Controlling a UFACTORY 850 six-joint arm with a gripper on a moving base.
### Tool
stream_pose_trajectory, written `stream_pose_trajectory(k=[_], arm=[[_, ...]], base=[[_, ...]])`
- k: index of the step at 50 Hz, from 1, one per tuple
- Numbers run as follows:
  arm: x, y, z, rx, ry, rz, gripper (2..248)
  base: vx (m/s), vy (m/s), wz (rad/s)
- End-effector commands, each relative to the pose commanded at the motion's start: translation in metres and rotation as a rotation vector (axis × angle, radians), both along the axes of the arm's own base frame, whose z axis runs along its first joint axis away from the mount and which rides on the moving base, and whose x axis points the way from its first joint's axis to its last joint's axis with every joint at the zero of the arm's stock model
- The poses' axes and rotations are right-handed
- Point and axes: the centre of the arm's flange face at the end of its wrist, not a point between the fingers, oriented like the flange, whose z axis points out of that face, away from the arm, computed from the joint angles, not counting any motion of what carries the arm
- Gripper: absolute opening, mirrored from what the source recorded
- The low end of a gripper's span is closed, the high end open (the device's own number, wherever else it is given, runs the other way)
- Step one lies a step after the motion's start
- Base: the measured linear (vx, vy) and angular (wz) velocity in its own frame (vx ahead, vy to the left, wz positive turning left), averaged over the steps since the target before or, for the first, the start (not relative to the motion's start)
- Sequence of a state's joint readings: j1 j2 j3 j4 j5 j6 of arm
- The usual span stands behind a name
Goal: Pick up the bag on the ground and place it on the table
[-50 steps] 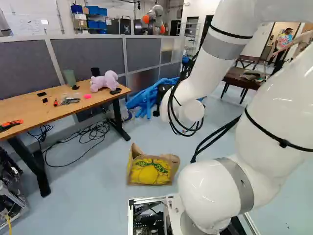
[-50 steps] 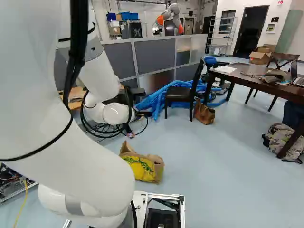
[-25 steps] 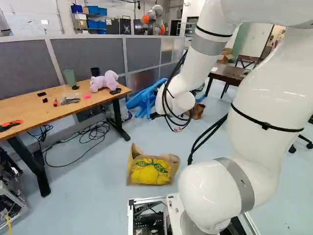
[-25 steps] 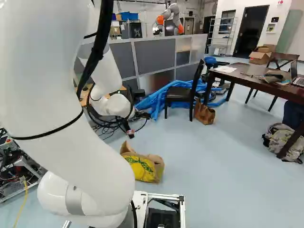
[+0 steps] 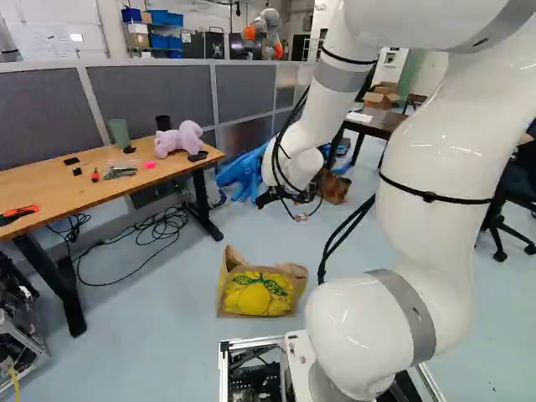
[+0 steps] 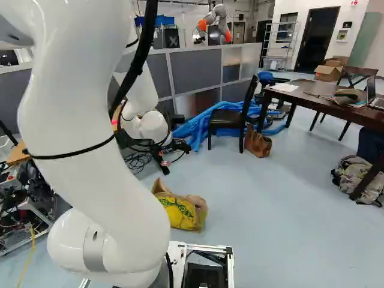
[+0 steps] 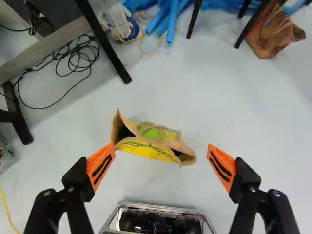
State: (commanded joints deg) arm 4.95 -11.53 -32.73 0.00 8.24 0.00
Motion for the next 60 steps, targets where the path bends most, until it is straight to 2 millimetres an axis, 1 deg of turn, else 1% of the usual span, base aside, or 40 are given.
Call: stream_pose_trajectory(k=[7,16,24,55,60], arm=[[0.011,0.000,-0.006,-0.005,0.053,-0.002,247],[0.026,0.000,-0.019,-0.010,0.122,-0.005,247],[0.036,0.000,-0.031,-0.013,0.156,-0.007,247],[0.054,0.001,-0.073,-0.019,0.228,-0.007,247],[0.056,0.001,-0.080,-0.029,0.238,0.015,247]], base=[[0.000,0.000,0.000],[0.000,0.000,0.000],[0.000,0.000,0.000],[0.000,0.000,0.000],[0.000,0.000,0.000]])
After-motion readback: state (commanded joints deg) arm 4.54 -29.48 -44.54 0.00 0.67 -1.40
